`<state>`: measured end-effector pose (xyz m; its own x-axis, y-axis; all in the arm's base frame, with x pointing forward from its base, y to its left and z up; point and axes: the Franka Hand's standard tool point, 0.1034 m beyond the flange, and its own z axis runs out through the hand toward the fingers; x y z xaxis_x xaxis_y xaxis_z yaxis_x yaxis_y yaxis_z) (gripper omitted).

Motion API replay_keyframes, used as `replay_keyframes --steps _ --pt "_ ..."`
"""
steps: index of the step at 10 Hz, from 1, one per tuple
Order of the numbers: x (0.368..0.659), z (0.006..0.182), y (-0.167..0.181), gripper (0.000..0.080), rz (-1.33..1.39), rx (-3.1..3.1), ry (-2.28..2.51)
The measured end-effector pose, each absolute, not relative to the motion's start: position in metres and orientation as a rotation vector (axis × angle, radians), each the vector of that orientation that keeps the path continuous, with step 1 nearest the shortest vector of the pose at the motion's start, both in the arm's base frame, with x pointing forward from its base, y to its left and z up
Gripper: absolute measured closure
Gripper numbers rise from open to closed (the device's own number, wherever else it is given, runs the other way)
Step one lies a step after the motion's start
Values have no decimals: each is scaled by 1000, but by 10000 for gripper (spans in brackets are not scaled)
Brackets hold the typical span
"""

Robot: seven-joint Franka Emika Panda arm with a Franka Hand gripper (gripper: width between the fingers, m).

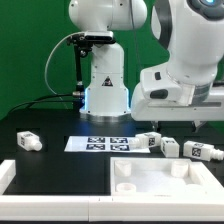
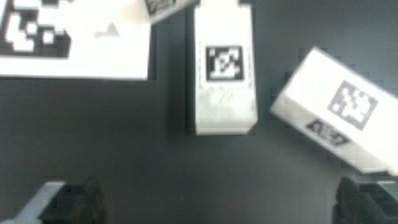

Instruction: Assemble one leg

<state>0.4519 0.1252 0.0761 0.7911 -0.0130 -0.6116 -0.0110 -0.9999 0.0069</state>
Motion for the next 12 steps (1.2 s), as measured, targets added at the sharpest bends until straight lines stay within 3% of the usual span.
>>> replay_keyframes --steps 2,5,8,12 --pt "445 74 122 150 -1202 2889 -17" --pt "435 48 129 150 -1311 2842 -93" --pt "434 46 128 150 -1318 2848 -110" --pt "418 23 133 150 -1323 2831 -145"
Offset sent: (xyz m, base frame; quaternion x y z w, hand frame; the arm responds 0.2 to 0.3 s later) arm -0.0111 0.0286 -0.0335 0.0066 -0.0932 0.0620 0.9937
